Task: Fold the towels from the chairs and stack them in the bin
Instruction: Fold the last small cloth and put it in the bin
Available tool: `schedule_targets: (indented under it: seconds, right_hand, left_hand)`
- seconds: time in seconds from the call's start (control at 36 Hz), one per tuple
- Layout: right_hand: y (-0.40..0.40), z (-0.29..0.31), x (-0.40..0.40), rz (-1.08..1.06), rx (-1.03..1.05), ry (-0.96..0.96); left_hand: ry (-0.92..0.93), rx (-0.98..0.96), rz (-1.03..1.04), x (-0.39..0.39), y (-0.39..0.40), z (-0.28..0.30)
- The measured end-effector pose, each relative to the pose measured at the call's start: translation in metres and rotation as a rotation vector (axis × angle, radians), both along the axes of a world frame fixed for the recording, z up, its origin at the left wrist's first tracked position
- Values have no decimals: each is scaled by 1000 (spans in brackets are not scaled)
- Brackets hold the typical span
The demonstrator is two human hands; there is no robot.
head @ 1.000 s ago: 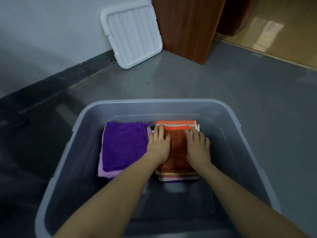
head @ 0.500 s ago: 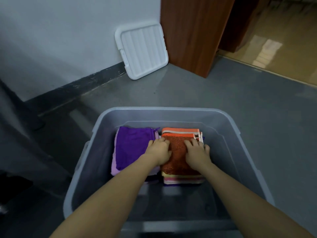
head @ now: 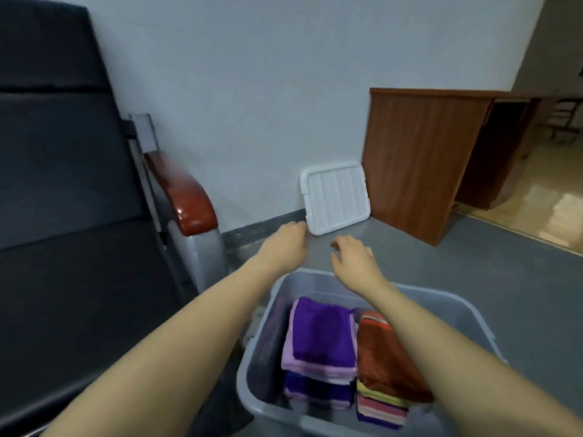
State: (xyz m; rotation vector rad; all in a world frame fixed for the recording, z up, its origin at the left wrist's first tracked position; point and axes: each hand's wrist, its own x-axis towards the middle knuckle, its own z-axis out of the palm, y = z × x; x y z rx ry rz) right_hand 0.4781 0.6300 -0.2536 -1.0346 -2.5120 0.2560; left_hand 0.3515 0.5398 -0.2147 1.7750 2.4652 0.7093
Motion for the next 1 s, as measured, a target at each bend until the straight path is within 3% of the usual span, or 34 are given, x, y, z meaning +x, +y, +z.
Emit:
schedule_targets:
  seconds: [0.28, 0.42, 0.58, 1.0]
  right_hand:
    - [-79, 76, -110, 383, -21, 428]
    - [-129, 93, -154, 539, -26, 498]
    - [-200, 107, -208, 693, -96, 403]
    - [-390, 97, -362, 872, -193, 149]
  left_hand:
    - [25, 369, 396, -63, -105, 84]
    - [28, 349, 603, -95, -175, 95]
    - [35, 274, 832, -135, -266, 94]
    - [-65, 197, 1094, -251, -473, 68]
